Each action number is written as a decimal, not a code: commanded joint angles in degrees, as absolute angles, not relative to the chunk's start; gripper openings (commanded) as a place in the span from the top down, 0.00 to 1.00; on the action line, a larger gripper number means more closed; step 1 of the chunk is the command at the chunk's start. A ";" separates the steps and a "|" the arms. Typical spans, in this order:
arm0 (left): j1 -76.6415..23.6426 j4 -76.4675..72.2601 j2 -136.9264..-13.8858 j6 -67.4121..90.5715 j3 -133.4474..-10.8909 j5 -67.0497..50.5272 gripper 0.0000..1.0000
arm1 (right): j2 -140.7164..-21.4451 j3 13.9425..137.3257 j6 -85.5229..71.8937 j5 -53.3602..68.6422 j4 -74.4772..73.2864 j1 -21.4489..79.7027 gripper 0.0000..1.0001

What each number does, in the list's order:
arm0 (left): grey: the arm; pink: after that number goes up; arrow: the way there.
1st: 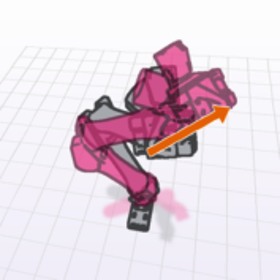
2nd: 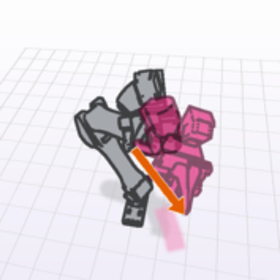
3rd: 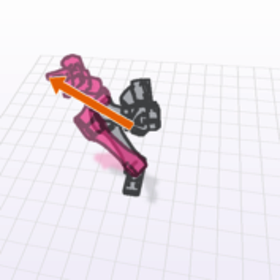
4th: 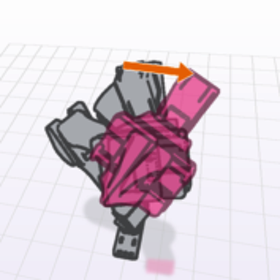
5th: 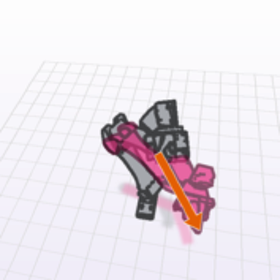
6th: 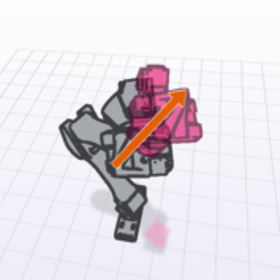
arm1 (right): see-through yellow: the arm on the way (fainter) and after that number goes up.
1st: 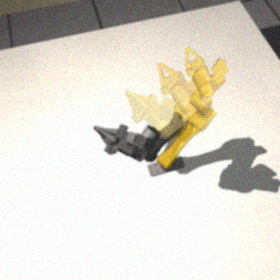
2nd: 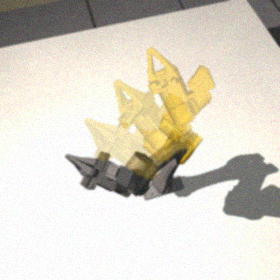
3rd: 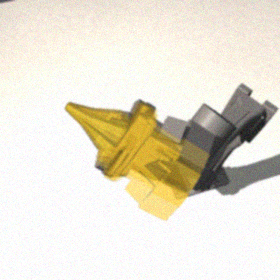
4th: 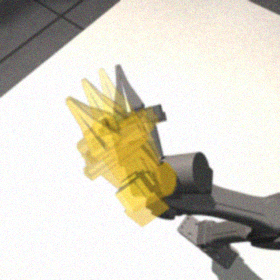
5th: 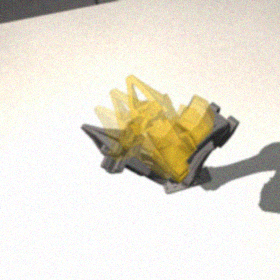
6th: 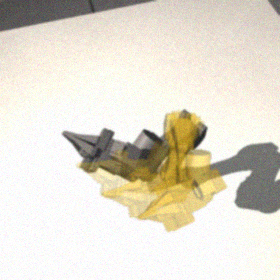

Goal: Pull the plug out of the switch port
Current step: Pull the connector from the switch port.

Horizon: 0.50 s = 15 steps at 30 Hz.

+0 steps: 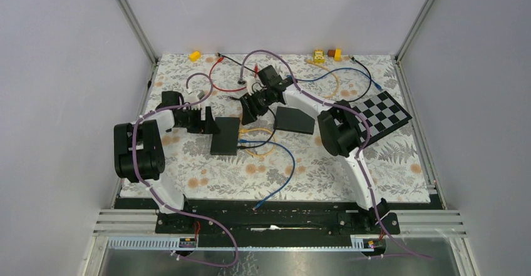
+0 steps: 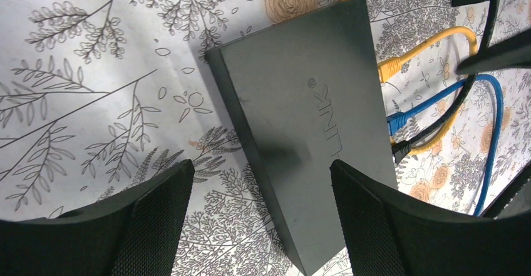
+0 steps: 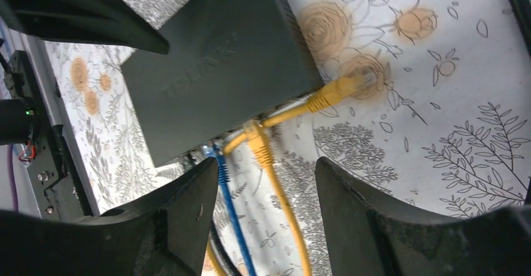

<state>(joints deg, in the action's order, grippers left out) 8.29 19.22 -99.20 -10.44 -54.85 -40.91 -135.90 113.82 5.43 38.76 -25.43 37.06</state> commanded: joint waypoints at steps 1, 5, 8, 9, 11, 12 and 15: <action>6.97 18.43 -100.28 -10.30 -55.03 -42.22 0.18 | -140.11 117.36 7.47 42.51 -29.87 35.80 0.36; 6.17 18.30 -100.41 -9.92 -55.00 -42.44 0.19 | -142.27 117.62 7.41 45.35 -30.22 35.64 0.38; 5.37 18.31 -100.90 -10.19 -54.84 -41.99 0.21 | -143.09 116.64 6.85 48.53 -29.88 35.60 0.42; 5.14 18.35 -101.04 -10.20 -54.72 -42.02 0.22 | -143.35 116.40 6.22 49.59 -29.48 35.66 0.43; 4.72 18.56 -101.16 -10.55 -54.37 -42.04 0.24 | -143.96 116.01 4.98 51.41 -28.87 35.63 0.45; 4.61 18.49 -101.29 -10.67 -54.37 -41.89 0.24 | -144.18 115.71 4.23 52.16 -28.19 35.67 0.47; 4.23 18.73 -101.90 -10.59 -54.62 -42.32 0.26 | -144.59 113.72 1.23 54.67 -25.18 35.61 0.49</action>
